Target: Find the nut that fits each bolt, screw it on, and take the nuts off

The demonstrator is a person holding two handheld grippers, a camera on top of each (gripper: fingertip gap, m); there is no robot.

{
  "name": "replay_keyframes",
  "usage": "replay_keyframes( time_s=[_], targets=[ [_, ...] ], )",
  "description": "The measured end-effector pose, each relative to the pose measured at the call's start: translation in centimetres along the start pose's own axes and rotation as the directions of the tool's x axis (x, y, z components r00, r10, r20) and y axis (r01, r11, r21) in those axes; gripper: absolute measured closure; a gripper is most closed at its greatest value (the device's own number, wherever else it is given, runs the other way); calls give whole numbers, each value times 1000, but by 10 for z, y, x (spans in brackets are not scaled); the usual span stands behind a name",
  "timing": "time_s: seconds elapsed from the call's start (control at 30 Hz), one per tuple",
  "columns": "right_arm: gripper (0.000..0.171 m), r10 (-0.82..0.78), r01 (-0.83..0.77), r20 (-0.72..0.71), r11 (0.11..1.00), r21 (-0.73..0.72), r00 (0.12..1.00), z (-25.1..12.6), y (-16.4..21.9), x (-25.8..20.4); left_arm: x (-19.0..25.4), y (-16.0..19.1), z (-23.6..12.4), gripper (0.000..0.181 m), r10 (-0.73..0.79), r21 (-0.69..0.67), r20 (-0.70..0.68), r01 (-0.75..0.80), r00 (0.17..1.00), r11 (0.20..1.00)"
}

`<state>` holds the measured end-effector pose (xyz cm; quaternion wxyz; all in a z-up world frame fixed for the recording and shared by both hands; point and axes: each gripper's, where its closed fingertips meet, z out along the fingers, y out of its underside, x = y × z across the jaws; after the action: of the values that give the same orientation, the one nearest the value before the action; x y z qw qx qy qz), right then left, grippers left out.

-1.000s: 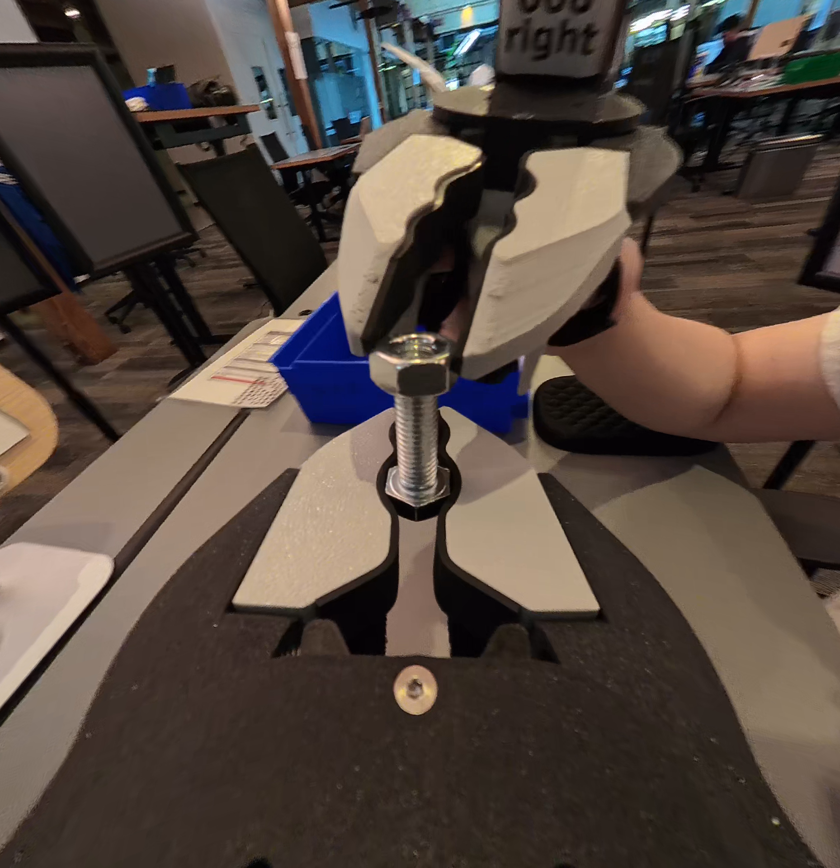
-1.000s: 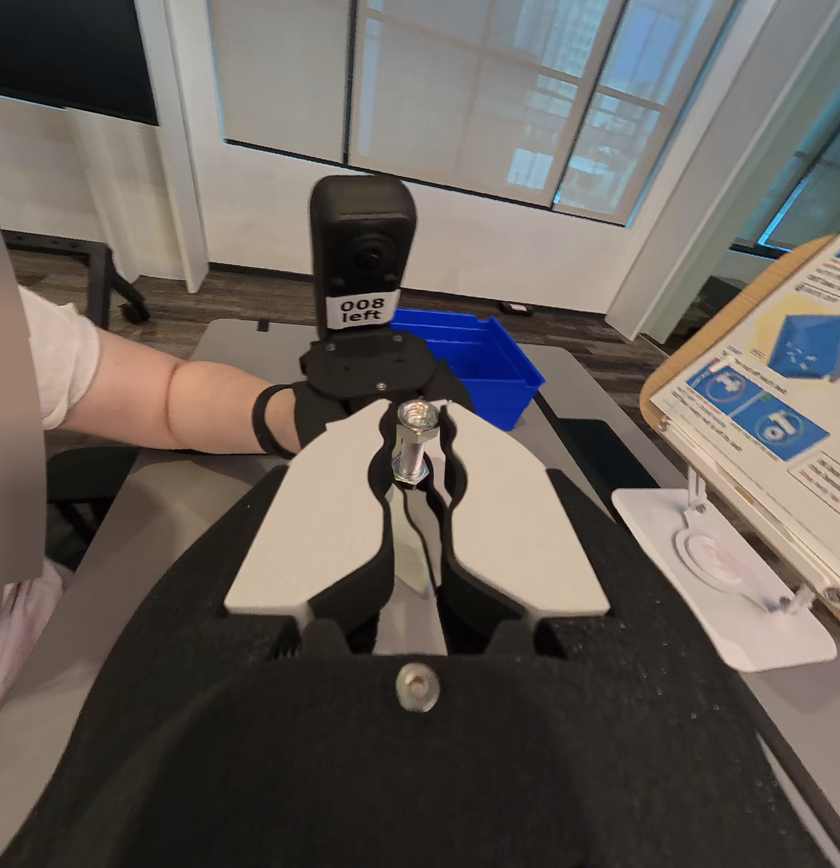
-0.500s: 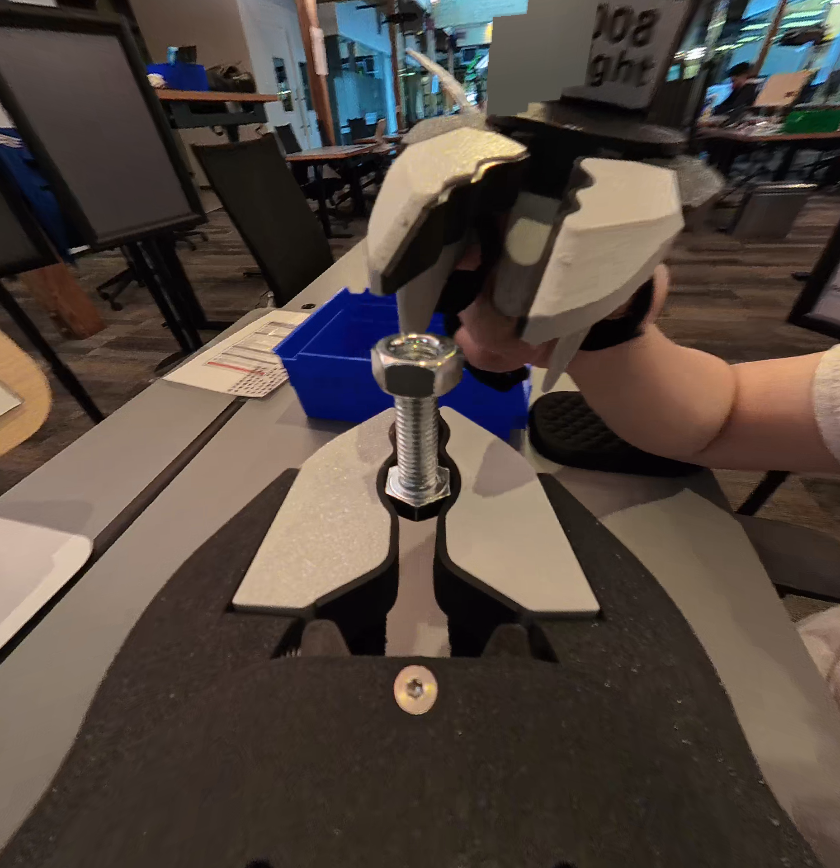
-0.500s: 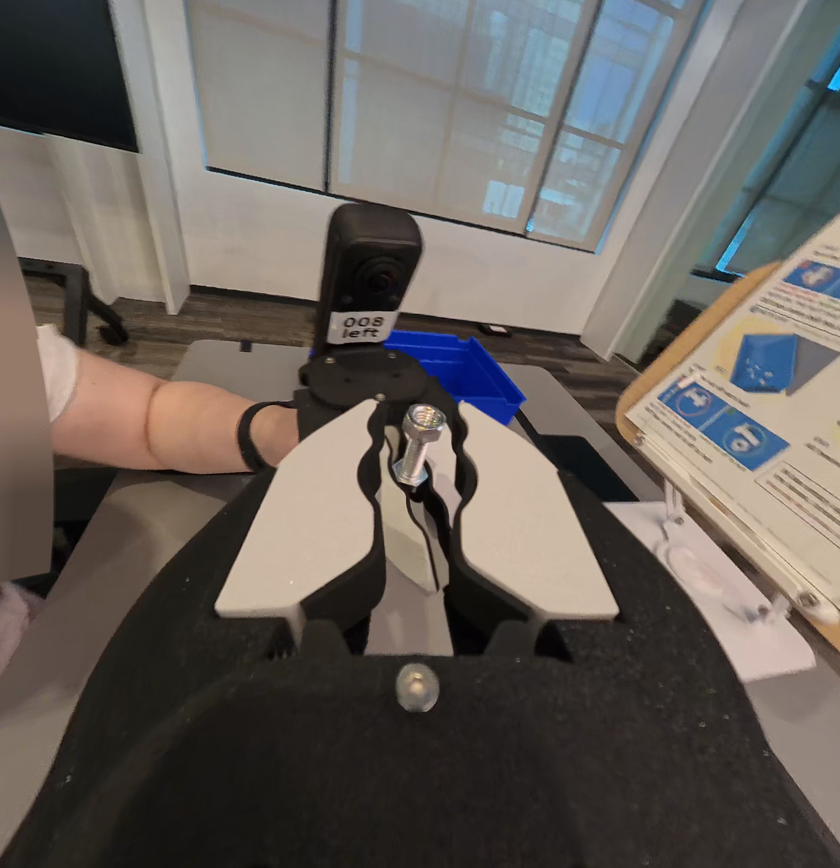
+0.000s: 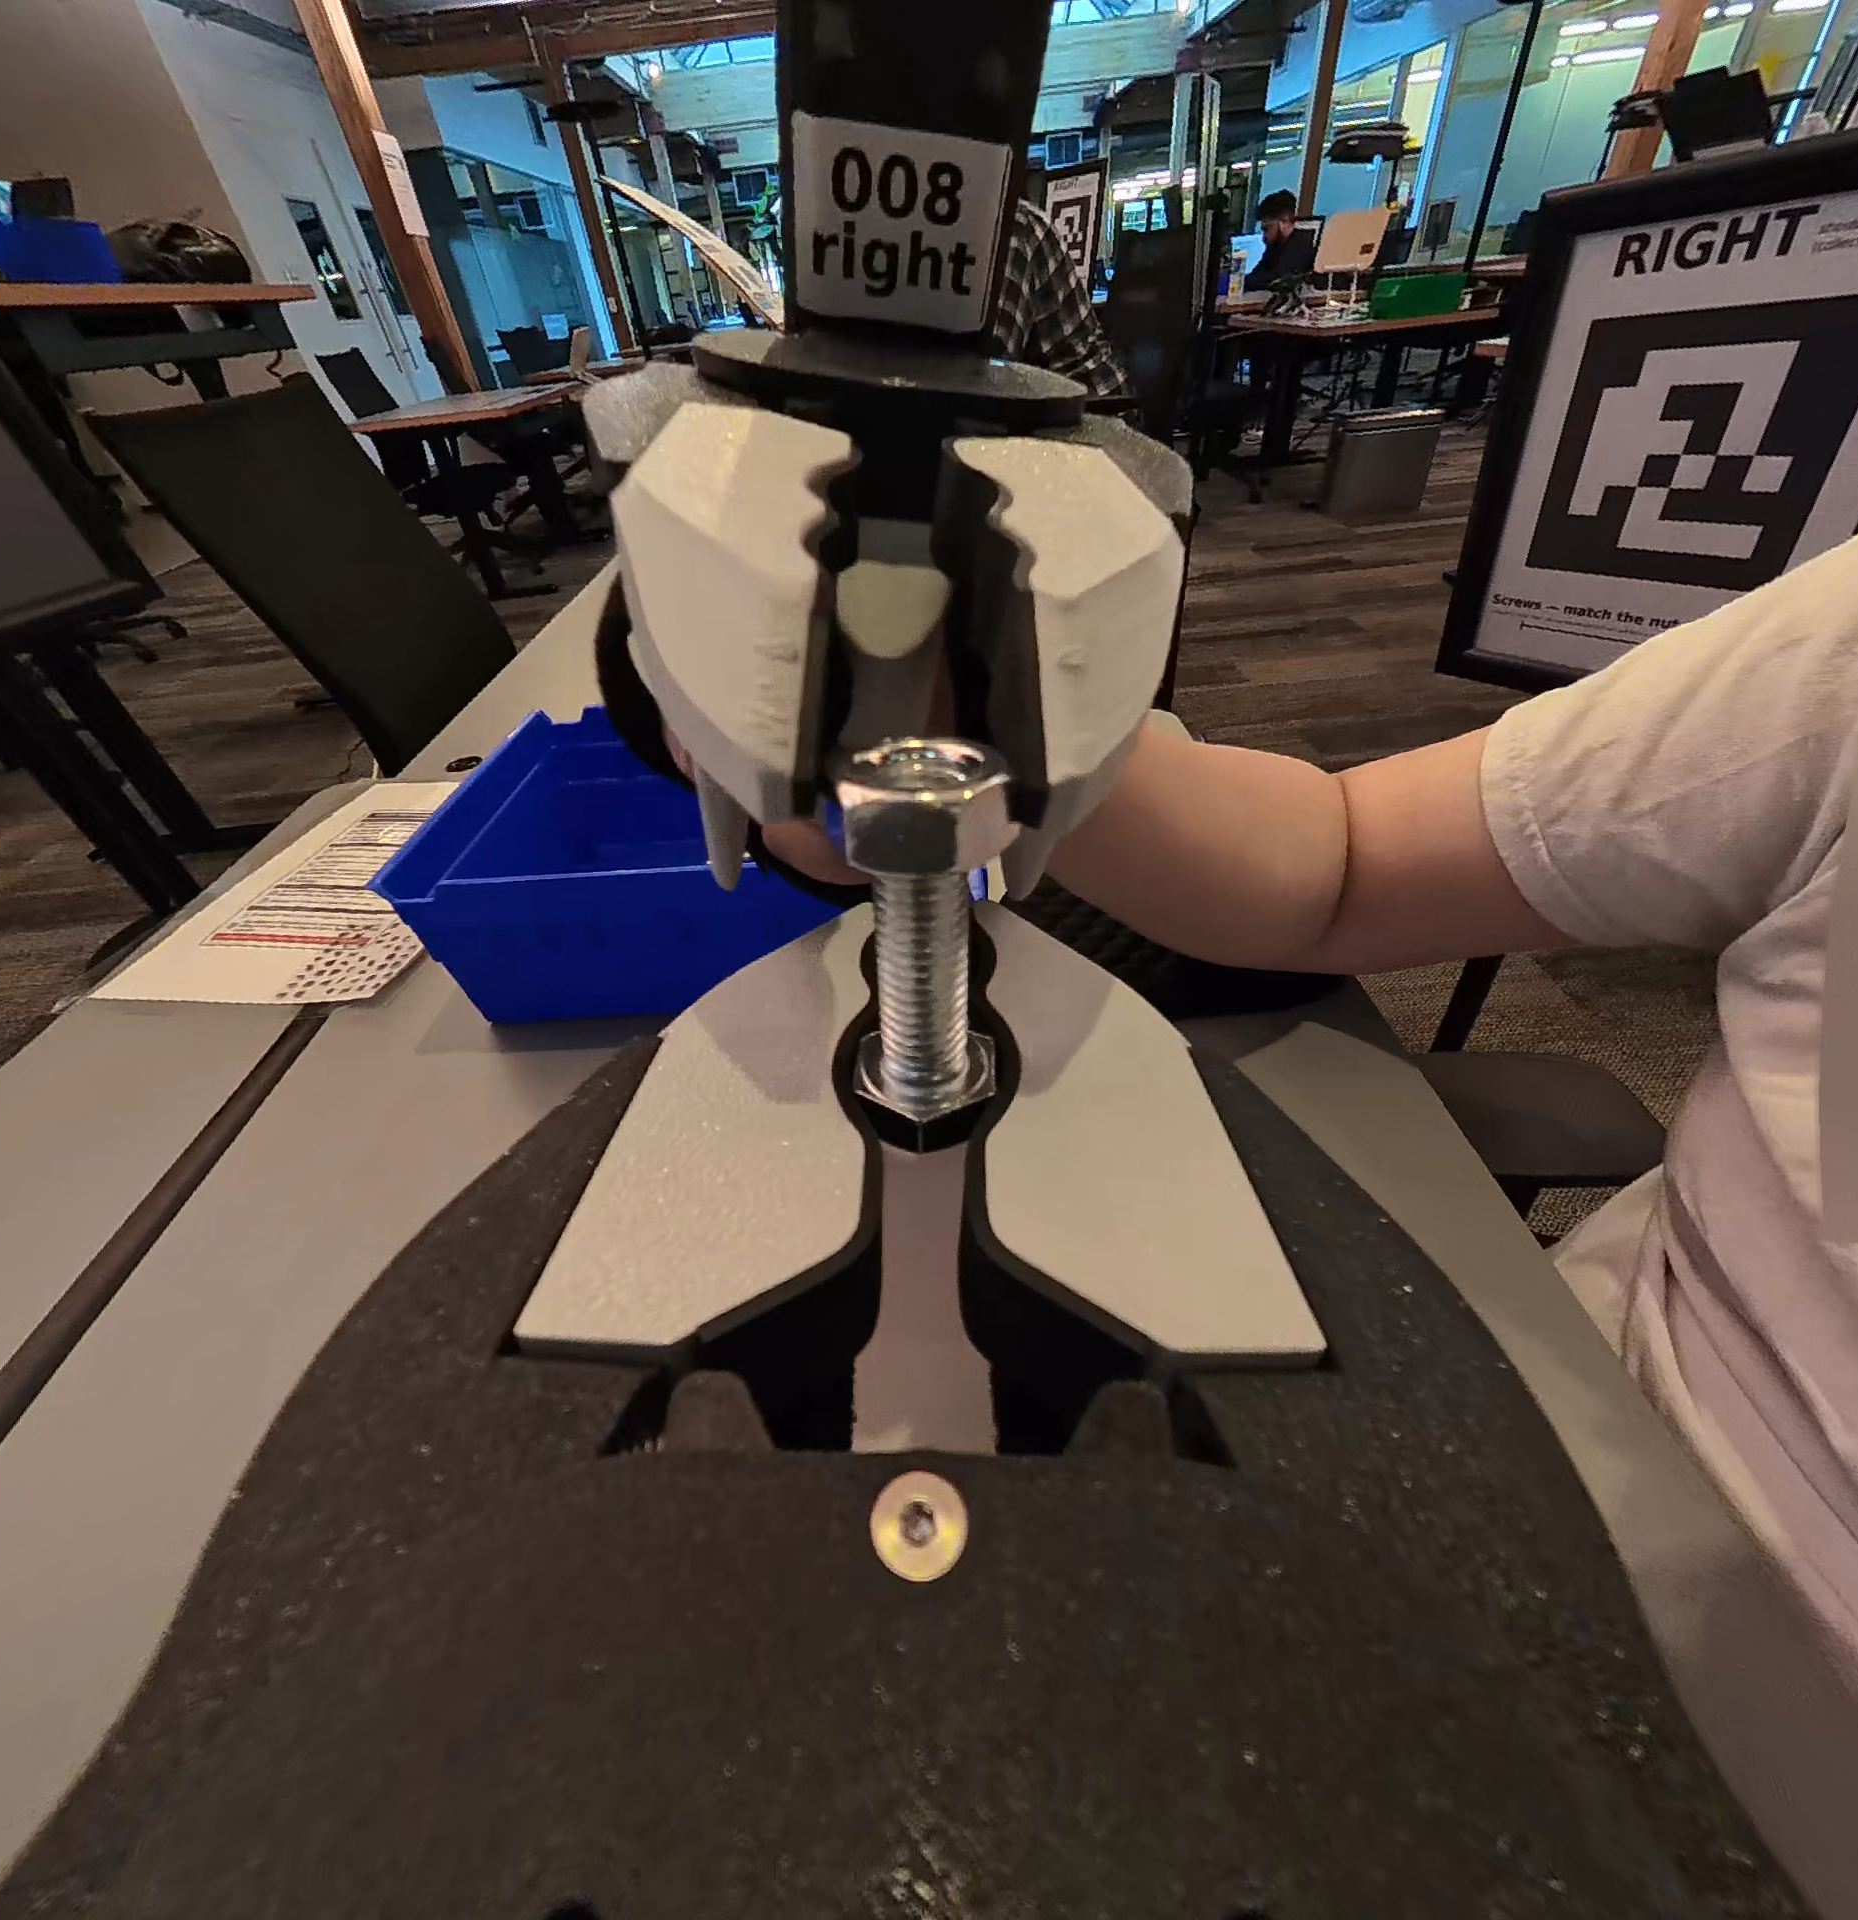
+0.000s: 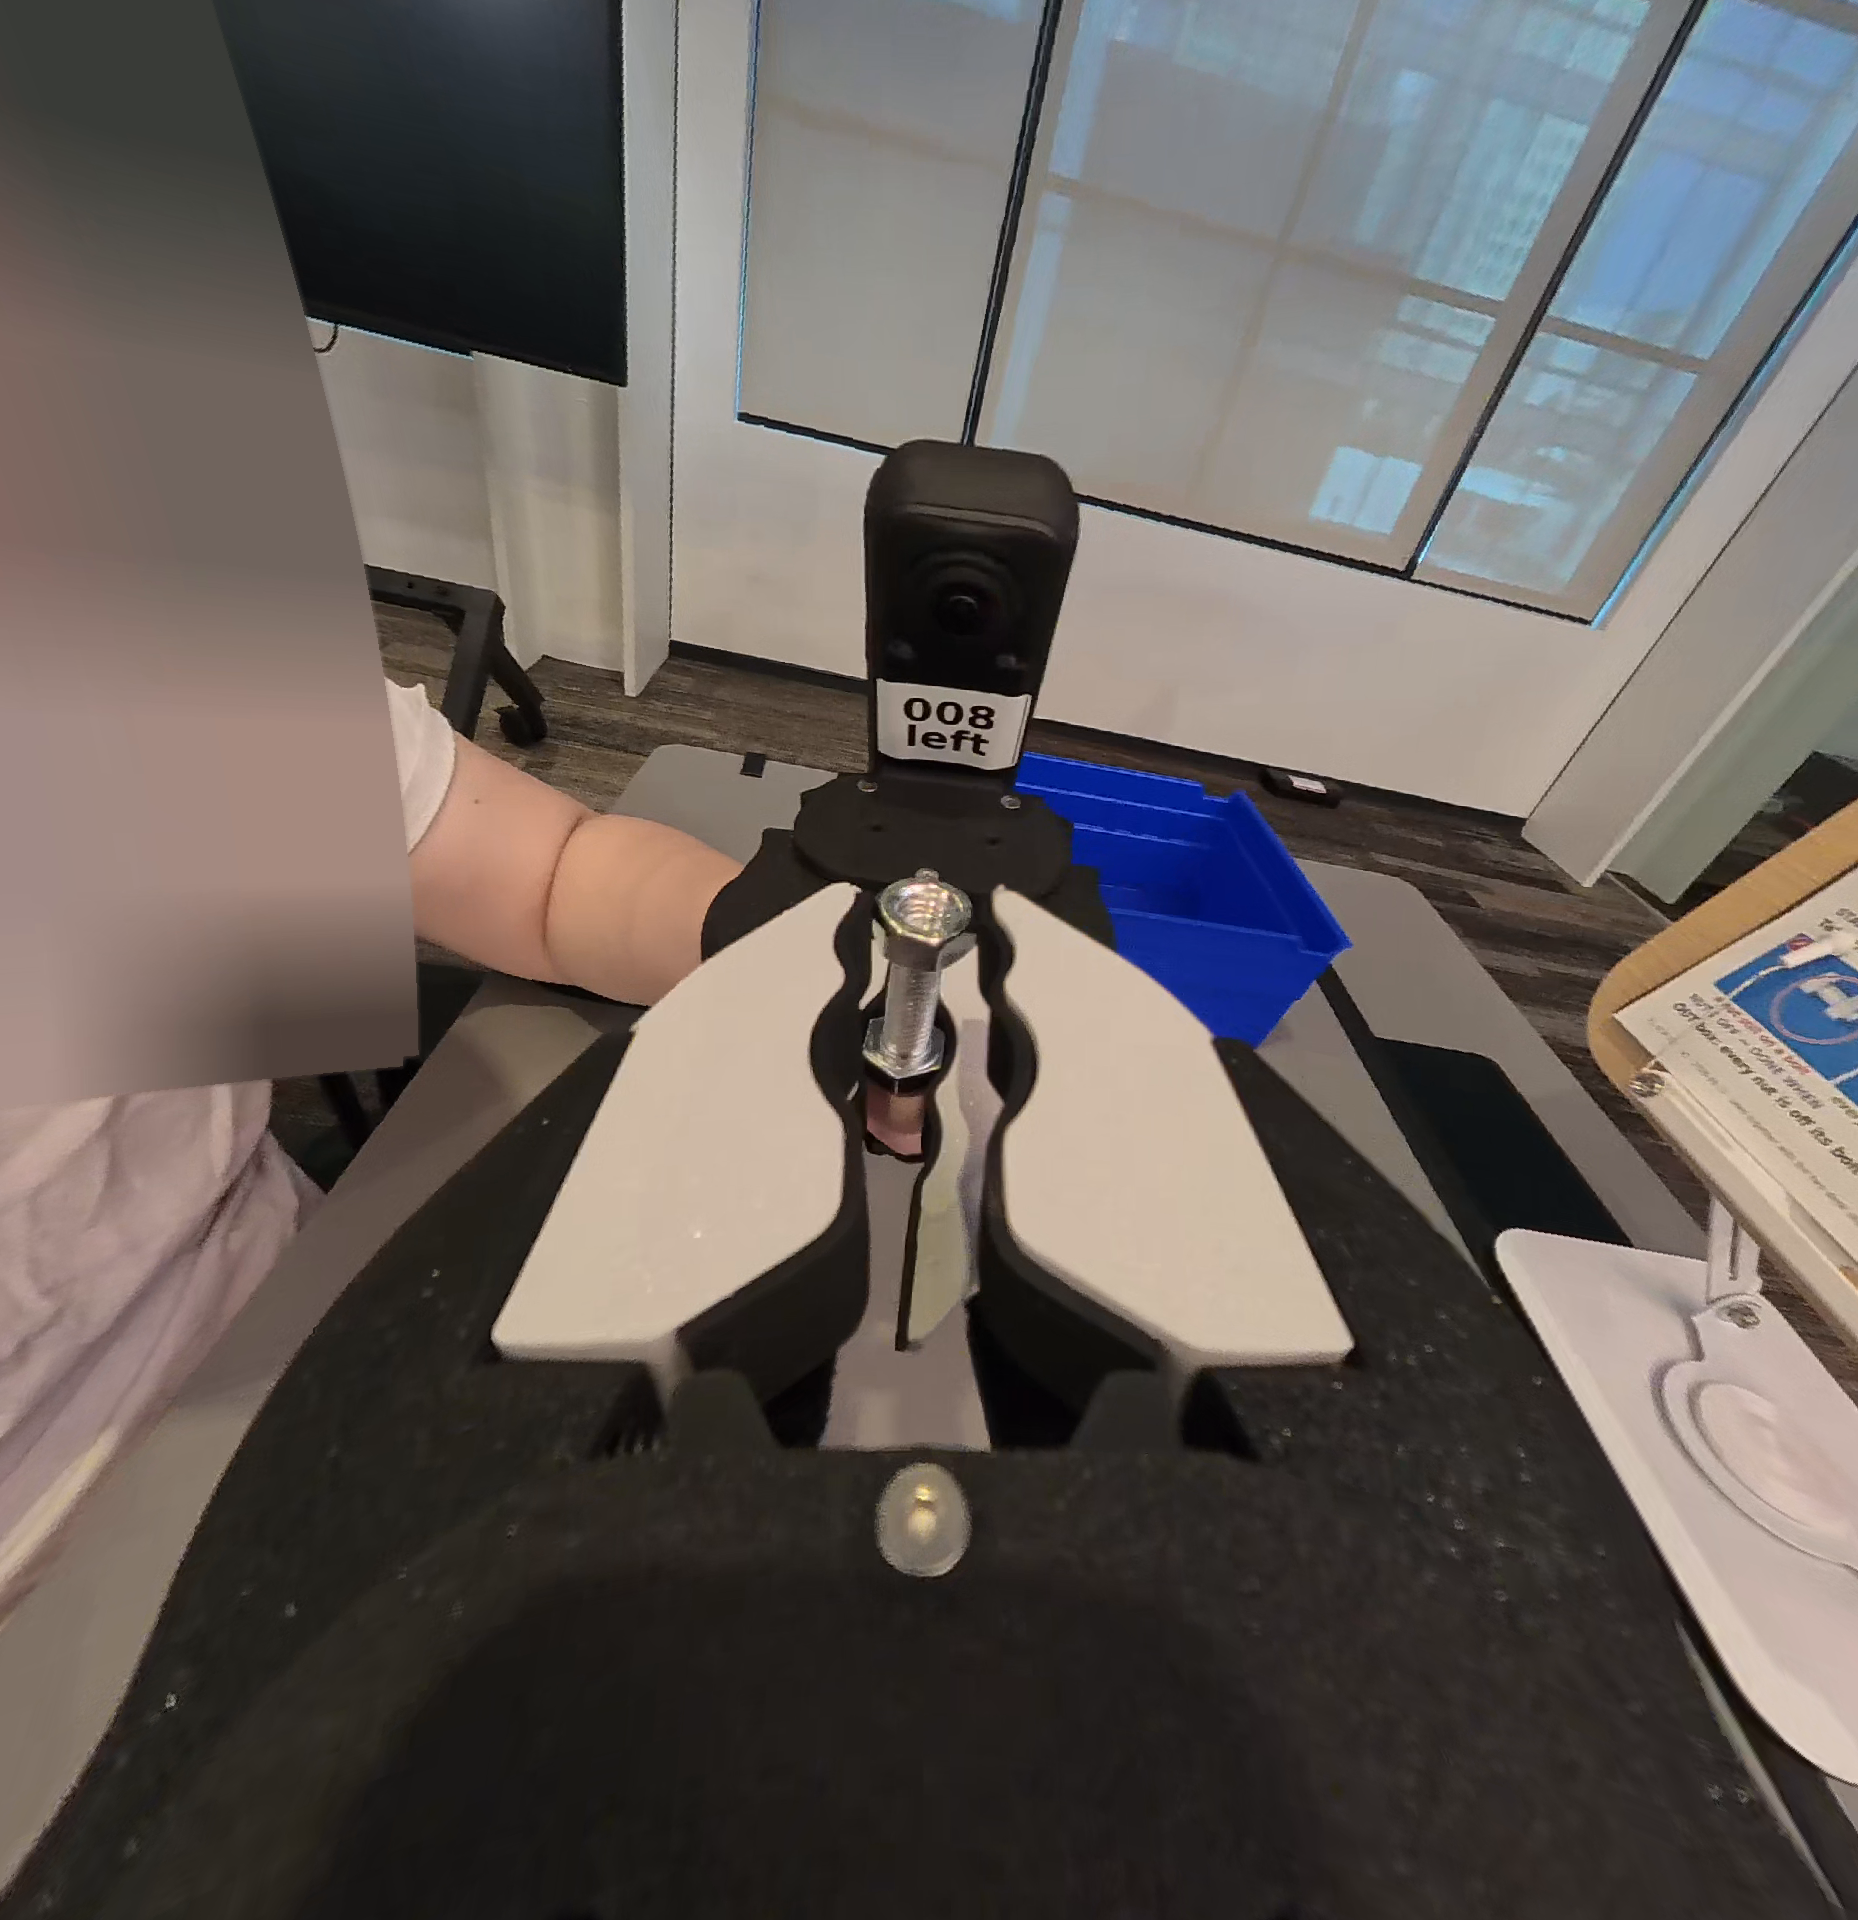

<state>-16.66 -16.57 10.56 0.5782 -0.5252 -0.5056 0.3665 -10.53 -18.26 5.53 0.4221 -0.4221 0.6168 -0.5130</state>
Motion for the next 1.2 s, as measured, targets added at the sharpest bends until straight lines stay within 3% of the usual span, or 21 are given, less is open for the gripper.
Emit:
replay_keyframes(
  time_s=[0.17,0.37,0.5,0.6,0.73,0.9,1.07,1.2],
  targets=[
    [153,69,-70,-70,997,-21,995,2,3,10,-14,2,-3,171,-15,-13,84,16,996,1000],
    [153,97,-128,-321,989,-77,942,6,13,35,-48,13,-12,171,-28,-63,294,49,955,997],
    [152,74,-128,-410,986,-106,909,9,19,40,-52,15,-14,171,-59,-50,304,78,951,996],
    [144,35,-84,-331,987,-135,943,9,15,32,-45,10,-13,171,-56,-32,258,66,965,997],
    [141,32,-39,-174,999,-36,984,-1,-6,17,-27,2,-9,171,-56,2,130,56,990,998],
    [142,93,-94,-20,996,-13,995,-4,-4,5,1,-1,-2,171,-15,8,-21,15,1000,1000],
    [148,104,-103,93,995,-18,990,1,0,-10,11,1,2,171,22,-9,-53,-22,998,1000],
    [146,68,-66,67,997,-34,995,1,2,-9,5,-1,-1,171,13,1,-29,-13,1000,1000]
  ],
)
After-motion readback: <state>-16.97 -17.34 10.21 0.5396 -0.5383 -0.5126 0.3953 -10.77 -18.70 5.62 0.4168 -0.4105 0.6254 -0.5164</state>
